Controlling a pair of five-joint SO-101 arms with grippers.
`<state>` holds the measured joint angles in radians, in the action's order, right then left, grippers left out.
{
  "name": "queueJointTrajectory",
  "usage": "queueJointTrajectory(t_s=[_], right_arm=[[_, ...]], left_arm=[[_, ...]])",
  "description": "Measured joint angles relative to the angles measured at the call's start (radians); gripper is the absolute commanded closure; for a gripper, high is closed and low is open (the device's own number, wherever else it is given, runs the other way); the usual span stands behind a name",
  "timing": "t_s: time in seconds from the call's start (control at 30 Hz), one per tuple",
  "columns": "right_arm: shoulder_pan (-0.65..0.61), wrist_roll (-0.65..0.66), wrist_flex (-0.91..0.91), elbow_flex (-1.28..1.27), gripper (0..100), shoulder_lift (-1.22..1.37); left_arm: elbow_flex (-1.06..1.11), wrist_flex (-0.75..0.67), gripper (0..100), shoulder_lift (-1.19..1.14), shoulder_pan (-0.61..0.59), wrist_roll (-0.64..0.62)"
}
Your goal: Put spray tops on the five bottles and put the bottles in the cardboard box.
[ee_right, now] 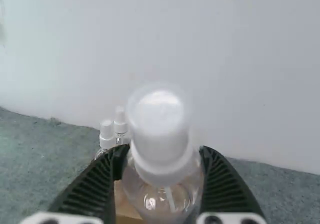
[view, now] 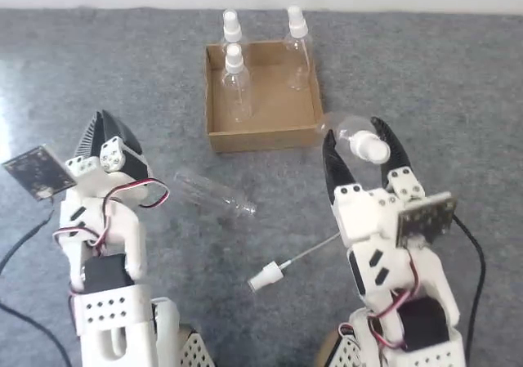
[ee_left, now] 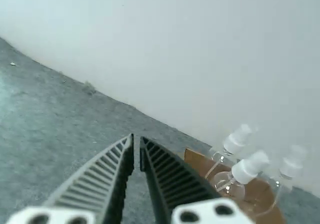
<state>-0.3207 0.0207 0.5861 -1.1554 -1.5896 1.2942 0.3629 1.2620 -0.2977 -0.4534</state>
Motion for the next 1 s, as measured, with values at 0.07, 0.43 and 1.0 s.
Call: queueJointTrajectory(t_s=[0.07,0.43,1.0], right_arm=[[-0.002,0.0,0.0,0.038,98.3,0.063],[0.0,0.0,-0.112,0.127,98.3,0.328],[0.0,0.0,-0.199,0.417,98.2,0.83]], left_arm=[[0.0,0.0,99,0.0,-0.026,0.031],[0.13,0.002,99,0.0,-0.14,0.114],[0.166,-0.003,99,0.0,-0.137,0.207]])
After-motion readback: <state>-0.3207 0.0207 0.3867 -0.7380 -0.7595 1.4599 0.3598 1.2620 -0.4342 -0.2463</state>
